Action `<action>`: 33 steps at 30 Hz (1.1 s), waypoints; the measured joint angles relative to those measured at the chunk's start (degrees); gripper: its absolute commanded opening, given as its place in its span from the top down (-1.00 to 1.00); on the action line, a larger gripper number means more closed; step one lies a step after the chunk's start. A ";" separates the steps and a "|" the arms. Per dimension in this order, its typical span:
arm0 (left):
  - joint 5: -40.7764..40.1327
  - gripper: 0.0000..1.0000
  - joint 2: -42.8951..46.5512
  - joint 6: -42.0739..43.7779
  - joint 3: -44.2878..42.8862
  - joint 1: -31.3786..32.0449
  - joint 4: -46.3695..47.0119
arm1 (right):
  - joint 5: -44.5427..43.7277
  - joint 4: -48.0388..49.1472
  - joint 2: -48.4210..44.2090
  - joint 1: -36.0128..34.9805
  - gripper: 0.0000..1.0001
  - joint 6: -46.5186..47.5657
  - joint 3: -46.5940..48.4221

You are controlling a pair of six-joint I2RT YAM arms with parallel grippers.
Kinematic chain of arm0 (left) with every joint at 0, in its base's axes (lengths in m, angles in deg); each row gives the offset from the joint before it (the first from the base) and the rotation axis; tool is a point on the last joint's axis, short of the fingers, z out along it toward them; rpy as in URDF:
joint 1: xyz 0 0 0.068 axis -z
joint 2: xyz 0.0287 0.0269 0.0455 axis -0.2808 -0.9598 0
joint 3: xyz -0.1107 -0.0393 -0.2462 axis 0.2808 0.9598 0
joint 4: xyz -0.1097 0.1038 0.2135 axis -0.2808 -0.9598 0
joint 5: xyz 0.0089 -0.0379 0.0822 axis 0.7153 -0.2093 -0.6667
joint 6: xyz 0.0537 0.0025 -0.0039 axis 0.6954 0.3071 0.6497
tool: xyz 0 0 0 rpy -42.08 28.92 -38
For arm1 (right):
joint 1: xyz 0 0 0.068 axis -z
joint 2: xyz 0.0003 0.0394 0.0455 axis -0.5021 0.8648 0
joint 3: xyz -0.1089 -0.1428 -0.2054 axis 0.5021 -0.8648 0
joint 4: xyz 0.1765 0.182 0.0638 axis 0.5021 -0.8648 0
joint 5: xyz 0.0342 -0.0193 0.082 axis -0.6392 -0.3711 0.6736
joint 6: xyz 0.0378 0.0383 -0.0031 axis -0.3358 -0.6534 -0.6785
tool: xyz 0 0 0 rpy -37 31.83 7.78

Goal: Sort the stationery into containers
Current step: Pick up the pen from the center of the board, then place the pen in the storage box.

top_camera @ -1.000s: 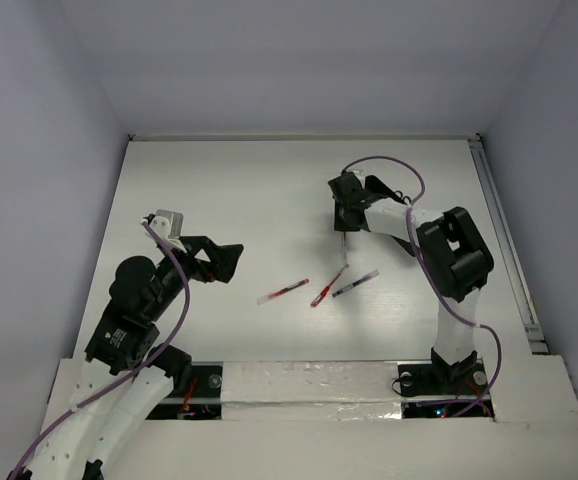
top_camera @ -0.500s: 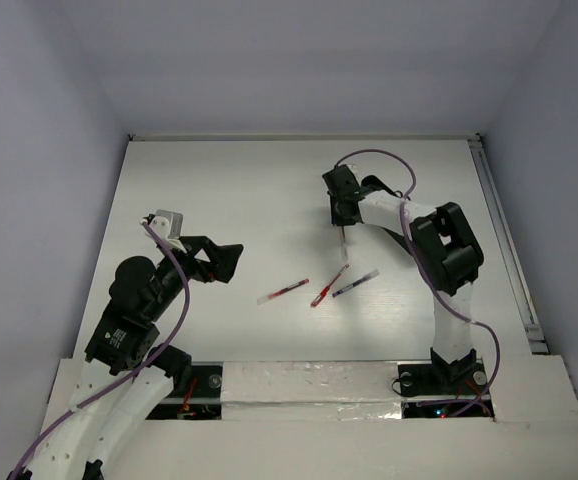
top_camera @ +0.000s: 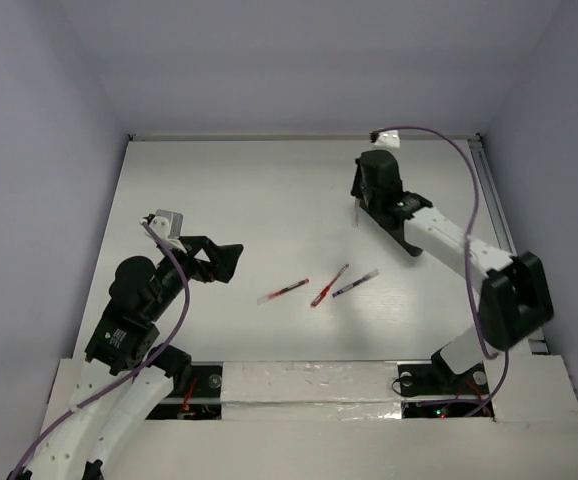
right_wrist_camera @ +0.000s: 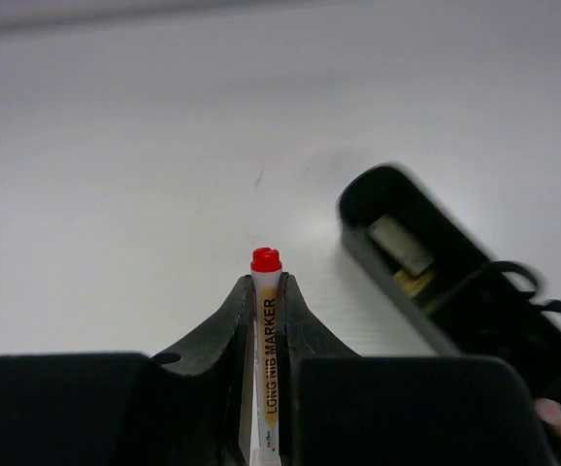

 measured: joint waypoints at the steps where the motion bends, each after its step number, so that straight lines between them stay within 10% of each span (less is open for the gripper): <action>1: 0.00 -0.98 0.00 0.00 0.00 0.00 0.00 | -1.53 2.10 -3.54 0.04 1.00 0.26 -2.16; 11: 0.02 -0.98 0.02 0.00 0.00 0.00 0.00 | -14.38 15.80 -22.75 12.39 1.00 4.76 -18.93; 33: 0.02 -0.98 0.46 0.00 0.00 0.02 0.13 | -15.43 28.06 -17.05 17.64 1.00 16.61 -25.27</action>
